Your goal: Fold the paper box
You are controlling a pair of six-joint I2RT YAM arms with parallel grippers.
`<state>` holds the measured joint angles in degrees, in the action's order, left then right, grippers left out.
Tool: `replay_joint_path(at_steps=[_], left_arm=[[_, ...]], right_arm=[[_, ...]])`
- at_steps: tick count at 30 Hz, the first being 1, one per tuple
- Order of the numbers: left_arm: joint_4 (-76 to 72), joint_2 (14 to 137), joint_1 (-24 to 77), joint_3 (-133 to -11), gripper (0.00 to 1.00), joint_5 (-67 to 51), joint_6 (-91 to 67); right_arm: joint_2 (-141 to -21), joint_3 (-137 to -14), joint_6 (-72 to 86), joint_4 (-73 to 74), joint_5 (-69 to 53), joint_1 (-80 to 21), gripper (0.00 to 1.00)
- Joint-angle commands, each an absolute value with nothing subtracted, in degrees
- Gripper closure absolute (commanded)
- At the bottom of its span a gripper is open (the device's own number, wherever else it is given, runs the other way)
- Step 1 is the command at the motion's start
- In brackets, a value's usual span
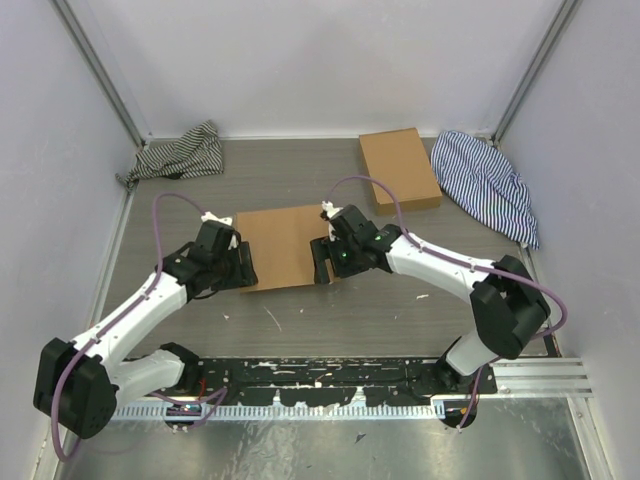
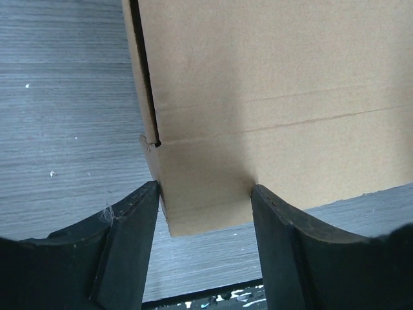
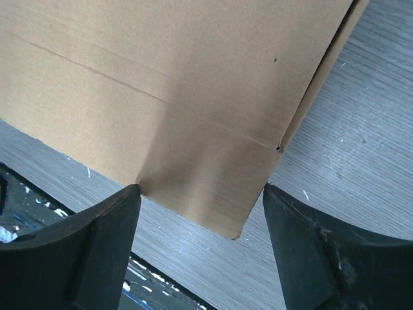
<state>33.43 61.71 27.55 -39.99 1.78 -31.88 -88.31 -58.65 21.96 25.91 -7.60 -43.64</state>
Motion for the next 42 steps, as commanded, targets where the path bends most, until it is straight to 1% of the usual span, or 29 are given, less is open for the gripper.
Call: replay_joint_path(at_steps=[1,9,18,28,42], left_arm=[[35.81,61.48,27.89,-43.01,0.34,0.56,-32.85],[35.92,60.88,27.86,-43.11,0.34,0.72,-32.65],[35.36,62.46,27.86,-42.12,0.35,1.3,-32.12],[34.04,63.68,27.88,-41.69,0.36,0.09,-32.04],[38.59,60.93,27.83,-45.33,0.37,-3.83,-33.63]], right_arm=[[-84.73,-62.18,22.94,25.83,-8.84,-44.15,0.19],[-86.08,-61.47,22.61,24.71,-8.69,-44.13,0.19],[-87.11,-59.39,21.87,24.24,-5.04,-44.2,0.19],[-88.69,-57.09,21.56,21.28,-6.25,-44.2,0.2],[-83.63,-59.39,22.66,23.4,-8.04,-44.13,0.2]])
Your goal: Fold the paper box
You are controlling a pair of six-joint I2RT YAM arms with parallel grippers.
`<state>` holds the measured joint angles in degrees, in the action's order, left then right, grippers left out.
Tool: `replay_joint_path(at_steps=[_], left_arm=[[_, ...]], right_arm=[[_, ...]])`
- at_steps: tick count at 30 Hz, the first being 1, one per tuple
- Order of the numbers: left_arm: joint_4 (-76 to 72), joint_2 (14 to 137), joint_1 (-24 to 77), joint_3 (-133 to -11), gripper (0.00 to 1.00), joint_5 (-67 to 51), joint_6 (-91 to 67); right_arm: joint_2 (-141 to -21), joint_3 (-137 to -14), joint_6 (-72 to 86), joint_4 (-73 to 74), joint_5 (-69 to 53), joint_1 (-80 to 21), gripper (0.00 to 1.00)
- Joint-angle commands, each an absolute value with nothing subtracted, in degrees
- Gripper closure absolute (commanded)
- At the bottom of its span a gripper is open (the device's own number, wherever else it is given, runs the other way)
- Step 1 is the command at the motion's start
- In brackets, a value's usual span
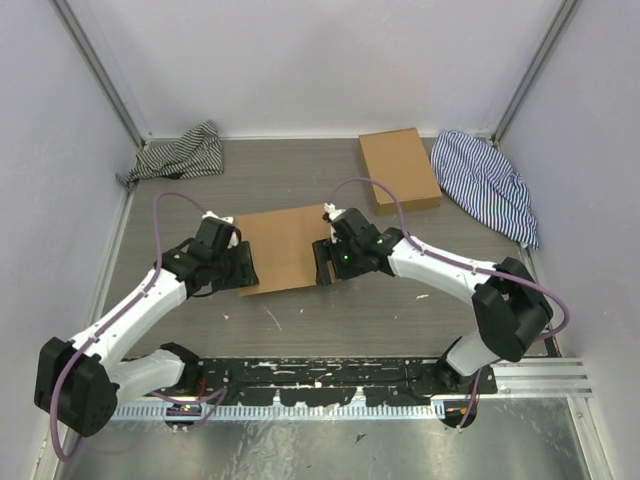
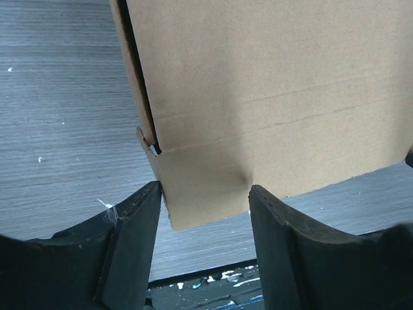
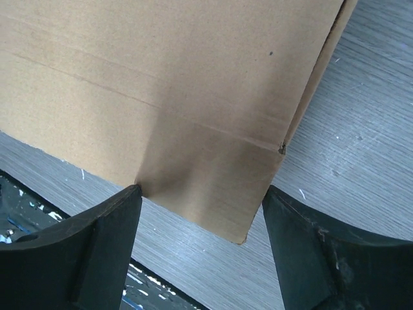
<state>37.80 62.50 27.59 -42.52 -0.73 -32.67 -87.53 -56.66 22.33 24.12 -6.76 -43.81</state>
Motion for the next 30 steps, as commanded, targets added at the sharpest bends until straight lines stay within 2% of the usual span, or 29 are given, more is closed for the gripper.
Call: replay_joint_path(at_steps=[1,17,30], left_arm=[[38.77,60.79,27.79,-45.41,0.37,-3.86,-33.78],[40.59,62.1,27.74,-46.21,0.35,-7.39,-34.51],[37.37,63.69,24.04,-44.46,0.35,-14.0,-34.89]], right_arm=[[-83.4,-59.59,22.7,23.52,-8.0,-44.12,0.2],[-84.06,-62.24,23.05,25.04,-10.32,-44.13,0.19],[-85.71,-60.46,22.18,24.88,-11.62,-44.12,0.18]])
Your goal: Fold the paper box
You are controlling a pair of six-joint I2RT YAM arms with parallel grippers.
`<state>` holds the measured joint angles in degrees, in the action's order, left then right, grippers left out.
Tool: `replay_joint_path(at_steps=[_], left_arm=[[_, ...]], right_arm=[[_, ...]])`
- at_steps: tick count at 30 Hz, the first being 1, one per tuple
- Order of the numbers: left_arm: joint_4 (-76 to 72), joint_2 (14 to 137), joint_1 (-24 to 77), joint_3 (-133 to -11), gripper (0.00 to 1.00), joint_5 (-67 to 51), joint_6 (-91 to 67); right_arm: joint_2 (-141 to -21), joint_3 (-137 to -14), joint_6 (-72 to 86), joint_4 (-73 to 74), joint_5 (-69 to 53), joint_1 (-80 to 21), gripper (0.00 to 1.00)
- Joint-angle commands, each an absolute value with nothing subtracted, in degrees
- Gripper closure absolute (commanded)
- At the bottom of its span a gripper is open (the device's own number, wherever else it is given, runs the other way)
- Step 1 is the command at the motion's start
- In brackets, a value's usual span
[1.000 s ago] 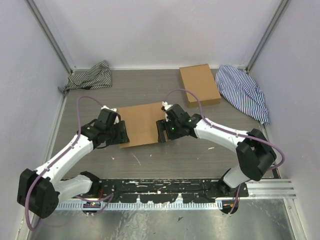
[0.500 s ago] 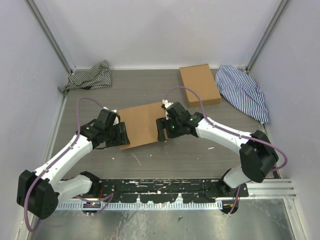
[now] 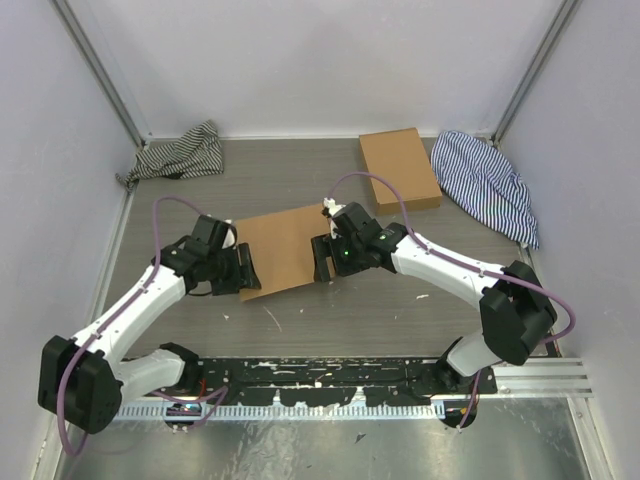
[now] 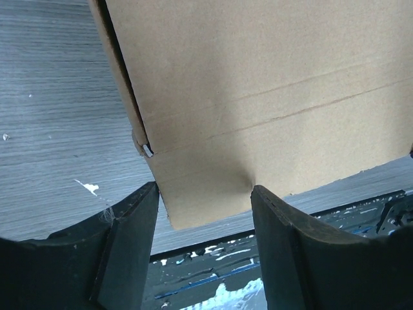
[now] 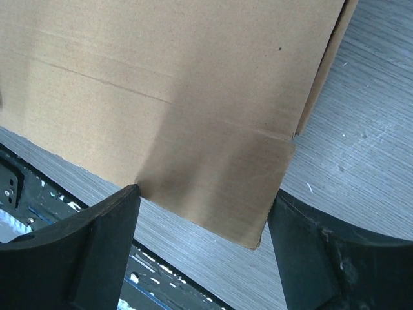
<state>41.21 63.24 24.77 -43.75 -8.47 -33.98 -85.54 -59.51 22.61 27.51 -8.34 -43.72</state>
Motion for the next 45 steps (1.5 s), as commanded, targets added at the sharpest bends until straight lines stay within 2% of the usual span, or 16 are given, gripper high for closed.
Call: replay_joint_path(at_steps=[1,32,45], left_arm=[[37.05,63.68,23.74,-44.25,0.34,-14.63,-35.01],[34.75,63.16,19.0,-41.82,0.34,-26.48,-35.68],[37.14,61.97,17.72,-42.45,0.34,-25.41,-34.31]], right_arm=[[-85.88,-60.09,22.03,24.9,-11.6,-44.12,0.18],[-85.63,-62.14,21.4,25.92,-13.72,-44.13,0.16],[-86.25,-63.69,21.1,26.96,-12.84,-44.09,0.14]])
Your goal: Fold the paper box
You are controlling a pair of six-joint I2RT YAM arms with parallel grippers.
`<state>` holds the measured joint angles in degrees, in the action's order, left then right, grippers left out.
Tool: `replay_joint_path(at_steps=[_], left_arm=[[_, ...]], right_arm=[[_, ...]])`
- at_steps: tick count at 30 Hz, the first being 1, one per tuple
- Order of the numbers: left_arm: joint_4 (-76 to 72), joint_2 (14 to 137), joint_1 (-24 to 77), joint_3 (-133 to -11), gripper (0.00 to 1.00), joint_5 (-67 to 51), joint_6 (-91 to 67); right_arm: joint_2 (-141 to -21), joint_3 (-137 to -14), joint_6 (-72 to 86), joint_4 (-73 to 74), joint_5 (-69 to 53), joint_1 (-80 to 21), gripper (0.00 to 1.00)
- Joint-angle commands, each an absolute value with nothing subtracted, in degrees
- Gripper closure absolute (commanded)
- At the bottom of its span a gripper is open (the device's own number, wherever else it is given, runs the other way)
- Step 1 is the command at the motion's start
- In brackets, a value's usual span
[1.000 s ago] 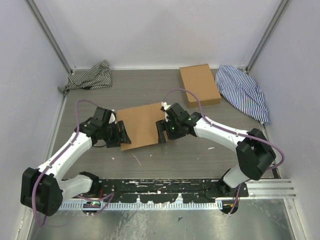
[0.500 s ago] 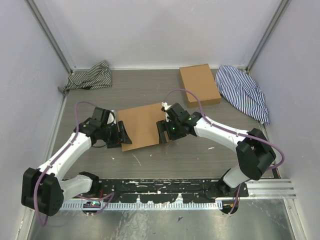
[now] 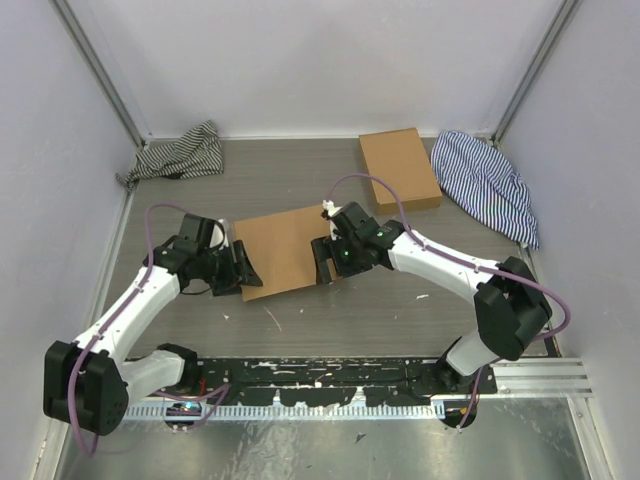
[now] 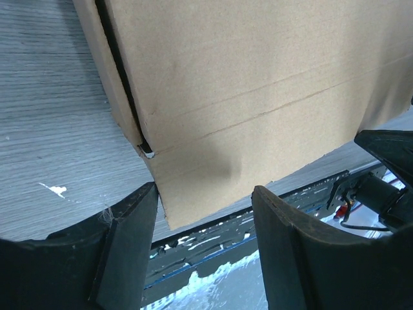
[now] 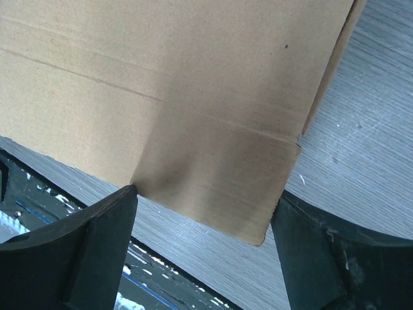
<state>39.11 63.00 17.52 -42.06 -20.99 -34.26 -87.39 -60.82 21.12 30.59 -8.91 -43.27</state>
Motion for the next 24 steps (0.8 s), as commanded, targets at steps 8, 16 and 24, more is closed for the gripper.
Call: replay_joint_path(at_steps=[8,16,24], left_arm=[[35.69,64.47,17.67,-40.73,0.36,-22.64,-33.72],[34.25,65.75,17.7,-40.0,0.37,-21.42,-33.84],[33.59,66.52,17.67,-39.93,0.39,-21.56,-33.92]], right_arm=[[-88.33,-61.19,20.81,24.78,-12.61,-44.04,0.18],[-89.97,-60.38,20.74,23.44,-11.35,-43.99,0.2],[-89.97,-60.04,20.85,23.73,-8.46,-43.88,0.21]])
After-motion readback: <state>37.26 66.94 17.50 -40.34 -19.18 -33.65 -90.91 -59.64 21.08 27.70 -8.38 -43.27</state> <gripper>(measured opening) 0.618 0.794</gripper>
